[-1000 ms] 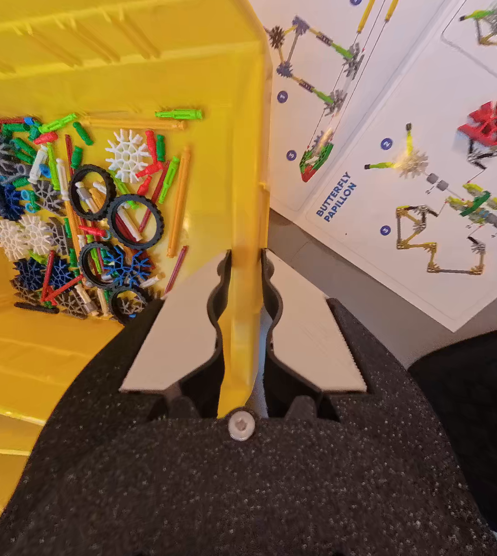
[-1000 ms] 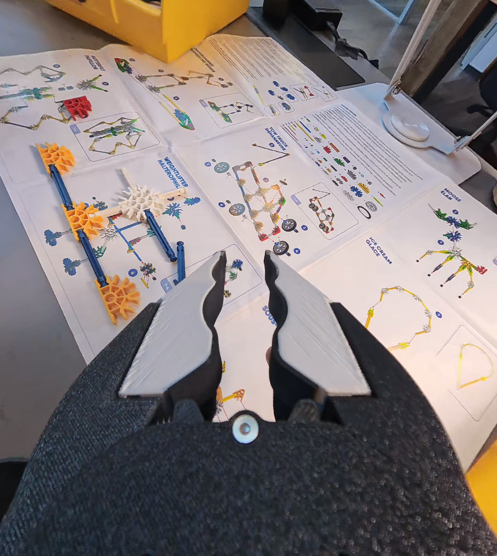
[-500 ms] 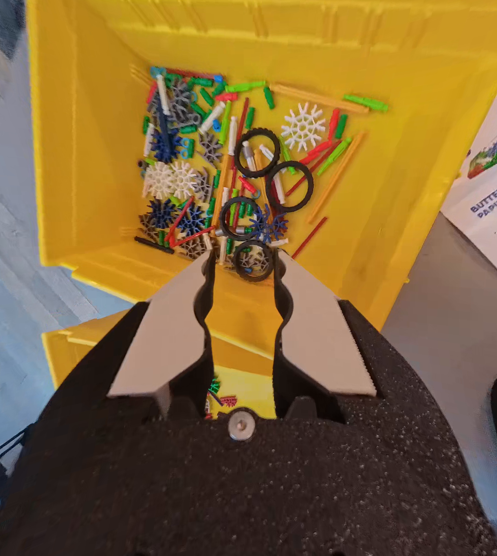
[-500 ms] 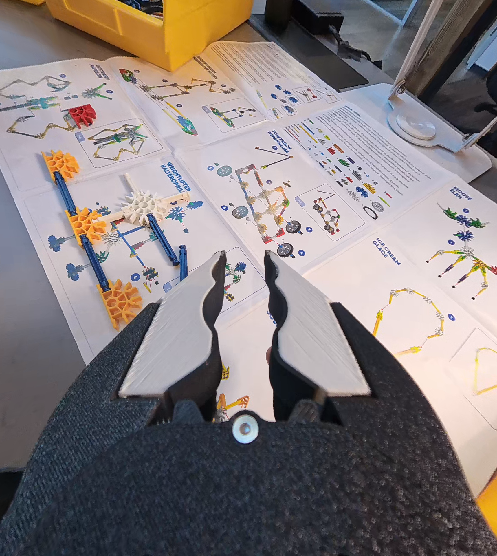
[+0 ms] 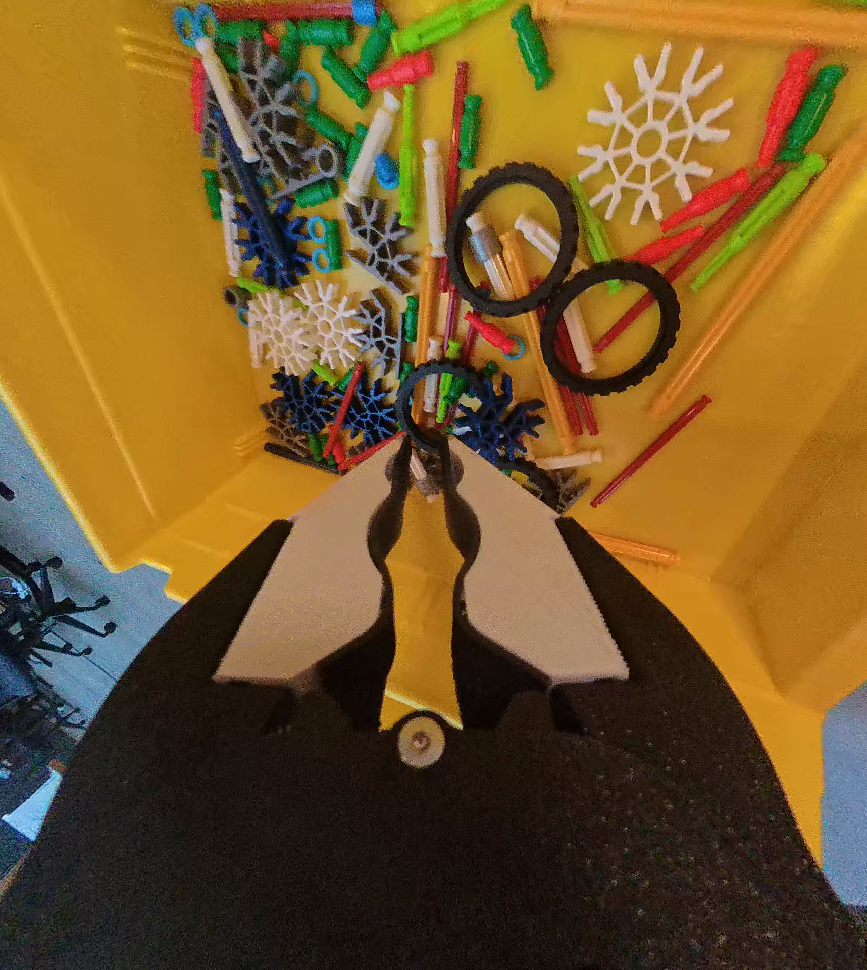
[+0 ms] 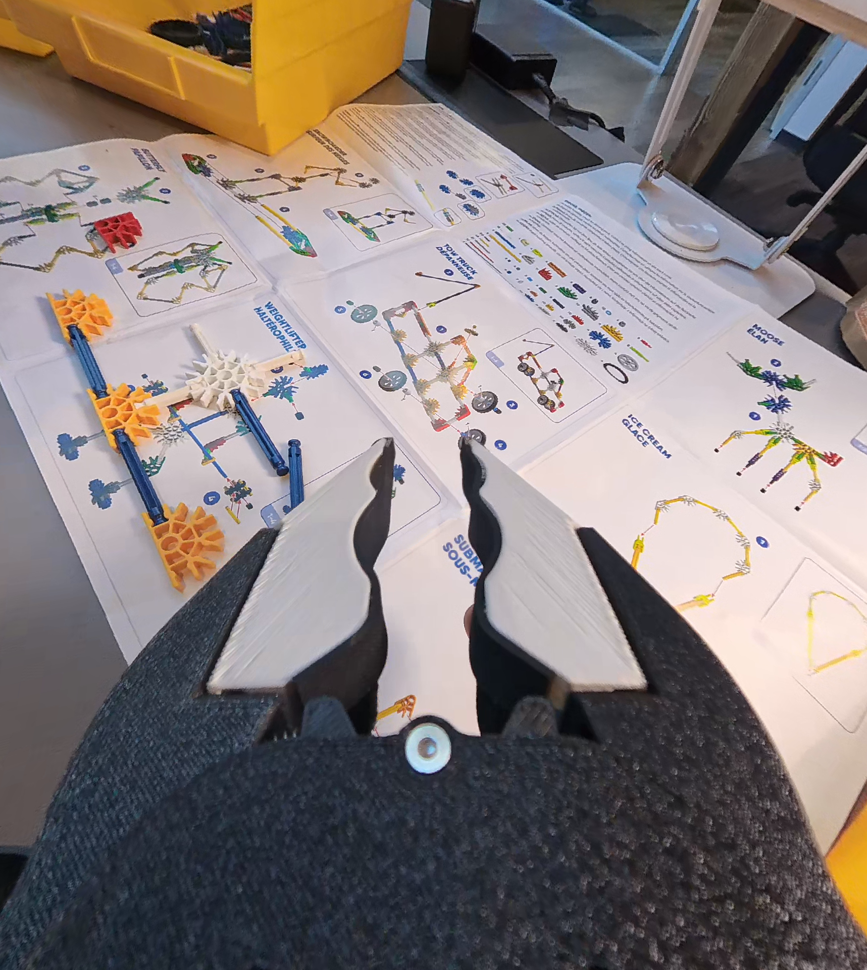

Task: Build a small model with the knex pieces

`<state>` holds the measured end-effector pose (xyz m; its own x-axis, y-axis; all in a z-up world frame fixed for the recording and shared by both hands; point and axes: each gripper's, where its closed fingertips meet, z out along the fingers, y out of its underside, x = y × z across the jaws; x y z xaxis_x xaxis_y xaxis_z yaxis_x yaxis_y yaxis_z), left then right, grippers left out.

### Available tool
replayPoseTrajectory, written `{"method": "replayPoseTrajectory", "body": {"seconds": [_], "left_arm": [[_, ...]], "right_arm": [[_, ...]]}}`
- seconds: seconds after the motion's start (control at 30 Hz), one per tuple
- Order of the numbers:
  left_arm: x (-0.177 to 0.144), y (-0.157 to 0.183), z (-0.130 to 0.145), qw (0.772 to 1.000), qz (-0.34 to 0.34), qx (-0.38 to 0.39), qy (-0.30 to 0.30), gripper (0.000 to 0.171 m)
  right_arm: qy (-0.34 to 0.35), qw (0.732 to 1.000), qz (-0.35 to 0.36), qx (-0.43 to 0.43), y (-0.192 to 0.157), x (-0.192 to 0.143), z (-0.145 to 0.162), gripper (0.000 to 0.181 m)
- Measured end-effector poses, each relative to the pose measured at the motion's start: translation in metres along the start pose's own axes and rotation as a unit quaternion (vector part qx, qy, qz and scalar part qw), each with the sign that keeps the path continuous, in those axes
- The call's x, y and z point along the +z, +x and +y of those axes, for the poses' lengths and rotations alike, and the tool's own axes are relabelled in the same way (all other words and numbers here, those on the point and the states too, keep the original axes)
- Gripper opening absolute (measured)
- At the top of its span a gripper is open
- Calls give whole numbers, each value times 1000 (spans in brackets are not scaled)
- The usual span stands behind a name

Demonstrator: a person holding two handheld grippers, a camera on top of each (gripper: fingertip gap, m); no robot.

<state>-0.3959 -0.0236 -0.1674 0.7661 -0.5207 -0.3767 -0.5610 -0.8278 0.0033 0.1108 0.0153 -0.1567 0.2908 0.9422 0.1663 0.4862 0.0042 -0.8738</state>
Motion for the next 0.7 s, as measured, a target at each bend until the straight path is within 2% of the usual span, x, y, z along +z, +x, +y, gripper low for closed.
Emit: {"method": "replayPoseTrajectory", "body": {"seconds": [0.1,0.17,0.27,0.33,0.4,0.53,0.7], "left_arm": [[-32,-10,-22,992,-46,-48,104,12],[-63,-2,-42,972,-65,-90,206,16],[-112,47,-73,914,-11,-160,373,16],[-133,89,-85,873,30,-183,451,17],[-137,131,-90,854,52,-185,483,21],[-124,192,-92,857,63,-167,483,24],[-115,211,-86,861,70,-186,468,25]], "right_arm": [[7,1000,4,6,3,0,-1,25],[14,1000,8,13,5,0,-2,25],[27,999,18,25,10,1,-5,25],[35,999,29,29,14,1,-8,25],[46,998,40,34,18,1,-11,25],[72,992,84,64,35,3,-17,25],[108,984,115,89,46,0,-27,25]]}}
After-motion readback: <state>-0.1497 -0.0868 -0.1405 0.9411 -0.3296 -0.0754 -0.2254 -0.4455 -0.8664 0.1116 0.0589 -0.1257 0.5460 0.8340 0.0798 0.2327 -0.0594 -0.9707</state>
